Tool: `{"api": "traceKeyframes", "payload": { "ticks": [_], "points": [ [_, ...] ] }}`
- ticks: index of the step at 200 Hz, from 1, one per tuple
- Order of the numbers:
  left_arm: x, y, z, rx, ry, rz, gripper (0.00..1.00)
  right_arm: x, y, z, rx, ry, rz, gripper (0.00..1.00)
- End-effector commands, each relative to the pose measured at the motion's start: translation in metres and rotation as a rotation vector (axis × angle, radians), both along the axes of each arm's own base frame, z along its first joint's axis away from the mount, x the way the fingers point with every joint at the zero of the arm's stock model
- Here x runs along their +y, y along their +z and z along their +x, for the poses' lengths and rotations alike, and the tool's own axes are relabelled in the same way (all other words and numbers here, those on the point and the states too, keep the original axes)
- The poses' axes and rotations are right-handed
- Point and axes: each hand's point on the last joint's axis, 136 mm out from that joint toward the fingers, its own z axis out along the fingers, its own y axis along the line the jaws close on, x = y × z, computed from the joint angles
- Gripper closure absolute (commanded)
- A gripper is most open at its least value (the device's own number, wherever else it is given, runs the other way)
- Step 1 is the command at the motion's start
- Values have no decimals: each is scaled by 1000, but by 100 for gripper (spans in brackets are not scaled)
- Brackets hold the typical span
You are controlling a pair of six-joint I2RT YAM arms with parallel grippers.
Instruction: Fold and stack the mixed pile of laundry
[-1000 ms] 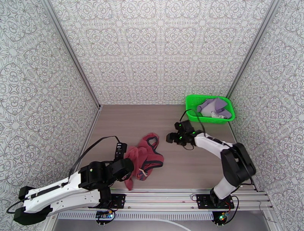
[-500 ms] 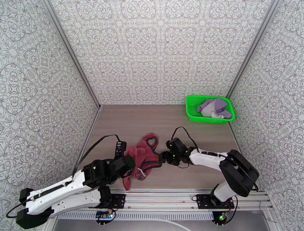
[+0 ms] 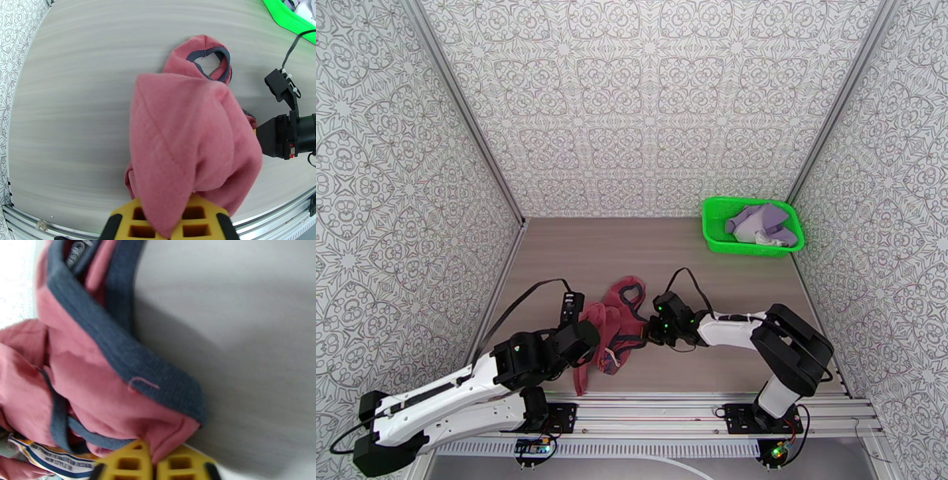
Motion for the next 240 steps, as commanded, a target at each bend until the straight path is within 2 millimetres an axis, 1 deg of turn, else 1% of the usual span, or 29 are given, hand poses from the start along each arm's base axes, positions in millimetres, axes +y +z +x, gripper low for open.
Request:
{"api": "traceKeyframes", "payload": {
  "ticks": [1, 9, 13, 15, 18, 26, 43, 51, 71, 81, 99, 115, 130, 136, 158, 176, 177, 184, 193, 203, 205, 206, 209, 215, 221, 222, 224, 233, 240],
  "points": [
    [-4, 17, 13, -51, -6, -20, 100, 3, 43, 18, -101, 0, 5, 100],
    [-3, 22, 18, -61, -4, -24, 100, -5, 60, 24, -154, 10, -24, 100],
    [-3, 24, 21, -63, -3, -27, 100, -9, 69, 27, -180, 11, -37, 100],
    [-4, 26, 23, -63, -5, -30, 100, -13, 78, 29, -202, 10, -45, 100],
    [-4, 28, 26, -64, -6, -34, 100, -15, 83, 32, -215, 8, -52, 100],
    [-3, 33, 34, -63, -3, -45, 100, -25, 111, 40, -285, 1, -66, 100],
    [3, 45, 53, -61, 8, -65, 100, -53, 168, 55, -418, -17, -132, 100],
    [7, 56, 62, -74, 13, -68, 100, -67, 198, 60, -491, -30, -160, 100],
    [14, 86, 79, -122, 18, -49, 100, -98, 259, 65, -624, -60, -221, 100],
    [17, 99, 86, -137, 17, -37, 100, -112, 285, 67, -682, -73, -241, 100],
    [19, 120, 100, -159, 5, -27, 100, -130, 317, 75, -748, -103, -263, 100],
    [19, 130, 119, -162, -11, -29, 100, -149, 340, 92, -795, -147, -293, 100],
    [21, 135, 145, -158, -20, -38, 100, -164, 356, 115, -818, -191, -315, 100],
    [24, 136, 159, -157, -12, -43, 100, -169, 364, 126, -832, -208, -316, 100],
    [32, 141, 214, -168, 1, -41, 100, -180, 372, 176, -834, -241, -299, 100],
    [38, 155, 260, -212, 3, -54, 100, -183, 381, 221, -835, -251, -268, 100],
    [38, 156, 262, -214, 3, -55, 100, -183, 378, 223, -829, -250, -268, 100],
    [41, 164, 278, -235, 1, -60, 100, -183, 387, 239, -841, -254, -248, 100],
    [43, 169, 298, -249, 1, -56, 100, -185, 393, 256, -848, -260, -221, 100],
    [46, 179, 317, -275, -4, -48, 100, -186, 411, 267, -883, -266, -182, 100],
    [47, 181, 320, -280, -5, -45, 100, -187, 408, 270, -875, -266, -183, 100],
    [47, 182, 322, -282, -5, -44, 100, -187, 413, 270, -889, -269, -177, 100],
    [48, 185, 326, -289, -5, -39, 100, -189, 421, 272, -905, -277, -171, 100],
    [48, 190, 333, -302, -9, -32, 100, -190, 429, 273, -925, -282, -163, 100],
    [48, 189, 338, -303, -13, -25, 100, -191, 437, 273, -945, -286, -154, 100],
    [49, 197, 339, -319, -12, -26, 100, -191, 437, 273, -947, -286, -153, 100],
    [49, 202, 340, -334, -14, -26, 100, -192, 439, 273, -953, -285, -151, 100],
    [49, 208, 342, -357, -17, -21, 100, -191, 444, 269, -966, -277, -143, 100],
    [50, 210, 342, -372, -17, -20, 100, -188, 440, 266, -958, -261, -131, 100]
  ]
}}
